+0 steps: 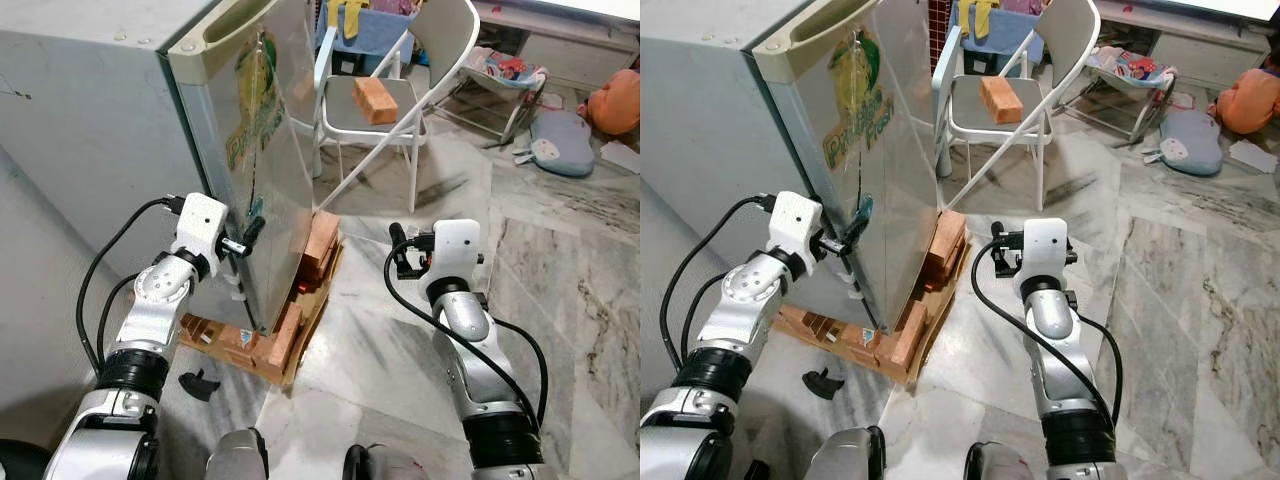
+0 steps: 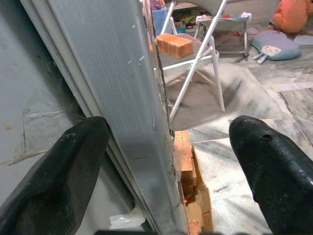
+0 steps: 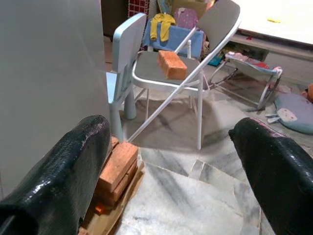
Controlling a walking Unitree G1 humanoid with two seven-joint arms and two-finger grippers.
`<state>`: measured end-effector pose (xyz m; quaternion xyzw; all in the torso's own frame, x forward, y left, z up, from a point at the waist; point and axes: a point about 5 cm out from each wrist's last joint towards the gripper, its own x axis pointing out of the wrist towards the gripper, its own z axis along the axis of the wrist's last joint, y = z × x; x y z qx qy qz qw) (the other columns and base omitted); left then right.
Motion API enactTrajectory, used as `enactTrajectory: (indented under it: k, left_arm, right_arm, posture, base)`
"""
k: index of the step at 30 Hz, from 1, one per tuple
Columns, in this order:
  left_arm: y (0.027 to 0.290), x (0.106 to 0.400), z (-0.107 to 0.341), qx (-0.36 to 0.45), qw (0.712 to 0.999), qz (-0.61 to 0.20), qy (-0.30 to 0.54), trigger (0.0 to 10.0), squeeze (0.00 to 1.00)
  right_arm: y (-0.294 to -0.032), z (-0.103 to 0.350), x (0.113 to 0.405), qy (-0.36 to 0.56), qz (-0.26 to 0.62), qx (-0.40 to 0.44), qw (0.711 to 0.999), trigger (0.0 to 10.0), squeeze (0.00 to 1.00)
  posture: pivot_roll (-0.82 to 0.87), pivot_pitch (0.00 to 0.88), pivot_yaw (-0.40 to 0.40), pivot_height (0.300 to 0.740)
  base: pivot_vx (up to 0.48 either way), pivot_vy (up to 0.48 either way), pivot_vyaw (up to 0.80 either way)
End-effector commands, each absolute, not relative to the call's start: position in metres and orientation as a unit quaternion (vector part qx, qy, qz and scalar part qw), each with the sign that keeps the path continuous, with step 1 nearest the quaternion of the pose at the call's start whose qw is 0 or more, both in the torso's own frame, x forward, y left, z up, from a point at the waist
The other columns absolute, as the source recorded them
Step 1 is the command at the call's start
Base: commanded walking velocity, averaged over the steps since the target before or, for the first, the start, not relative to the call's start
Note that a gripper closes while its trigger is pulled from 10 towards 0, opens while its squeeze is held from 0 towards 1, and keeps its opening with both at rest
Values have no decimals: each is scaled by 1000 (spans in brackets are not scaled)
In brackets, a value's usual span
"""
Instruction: Restocking fridge
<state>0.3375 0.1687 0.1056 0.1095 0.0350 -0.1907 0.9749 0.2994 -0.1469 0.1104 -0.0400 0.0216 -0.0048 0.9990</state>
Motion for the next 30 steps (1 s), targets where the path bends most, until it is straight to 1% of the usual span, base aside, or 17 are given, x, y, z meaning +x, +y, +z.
enactTrajectory:
  k: [1,5,9,11,13,14,15,16,17,19,21,22,24,26,27,30]
  left_arm:
    - [160,337,102,113,970,-213,43,10000,0]
    - [158,336,101,118,969,-212,41,10000,0]
    - [155,344,105,124,971,-202,36,10000,0]
    - [149,349,110,129,970,-203,28,10000,0]
    - [134,354,116,134,965,-227,18,10000,0]
    - [134,354,116,134,965,-227,18,10000,0]
    - [109,353,123,152,949,-278,-5,10000,0]
    - [94,349,126,156,937,-311,-16,10000,0]
    - [59,332,127,164,904,-393,-36,10000,0]
    - [45,322,126,172,886,-429,-44,10000,0]
    - [26,299,120,176,851,-492,-55,10000,0]
    - [23,295,118,174,846,-502,-56,10000,0]
    - [23,294,116,171,846,-502,-53,10000,0]
    - [35,299,107,175,859,-479,-40,10000,0]
    - [52,307,102,165,881,-444,-21,10000,0]
    - [70,314,98,153,901,-406,-2,10000,0]
  right_arm:
    - [-149,114,302,14,-9,-41,999,10000,0]
    - [-148,113,301,15,-8,-40,999,10000,0]
    - [-142,113,303,13,-2,-34,999,10000,0]
    - [-139,114,304,8,2,-31,999,10000,0]
    - [-140,114,304,7,-3,-28,1000,10000,0]
    - [-140,114,304,7,-3,-28,1000,10000,0]
    - [-149,112,301,10,-30,-52,998,10000,0]
    - [-155,111,298,16,-48,-59,997,10000,0]
    - [-171,106,290,37,-92,-55,994,10000,0]
    - [-179,104,286,48,-113,-51,991,10000,0]
    - [-196,99,275,72,-153,-45,985,10000,0]
    - [-201,98,272,77,-163,-45,983,10000,0]
    - [-204,97,269,81,-168,-47,981,10000,0]
    - [-208,96,261,85,-176,-49,979,10000,0]
    - [-208,95,257,86,-174,-51,980,10000,0]
    - [-206,94,255,87,-172,-51,980,10000,0]
  posture:
    - [73,66,-8,740]
    - [77,71,-6,740]
    - [88,86,7,740]
    - [93,70,10,740]
    - [97,65,6,740]
    - [97,65,6,740]
    - [95,60,1,740]
    - [94,58,-1,740]
    - [92,55,-3,740]
    - [92,55,-3,740]
    - [82,52,-5,740]
    - [82,52,-5,740]
    - [67,52,-2,740]
    - [64,52,-2,740]
    - [64,52,-2,740]
    - [61,51,-2,740]
  base:
    - [0,0,0]
    - [0,0,0]
    - [0,0,0]
    - [0,0,0]
    - [0,0,0]
    - [0,0,0]
    - [0,0,0]
    - [0,0,0]
    - [0,0,0]
    - [0,0,0]
    - [0,0,0]
    - [0,0,0]
    - [0,0,0]
    - [0,0,0]
    - [0,0,0]
    - [0,0,0]
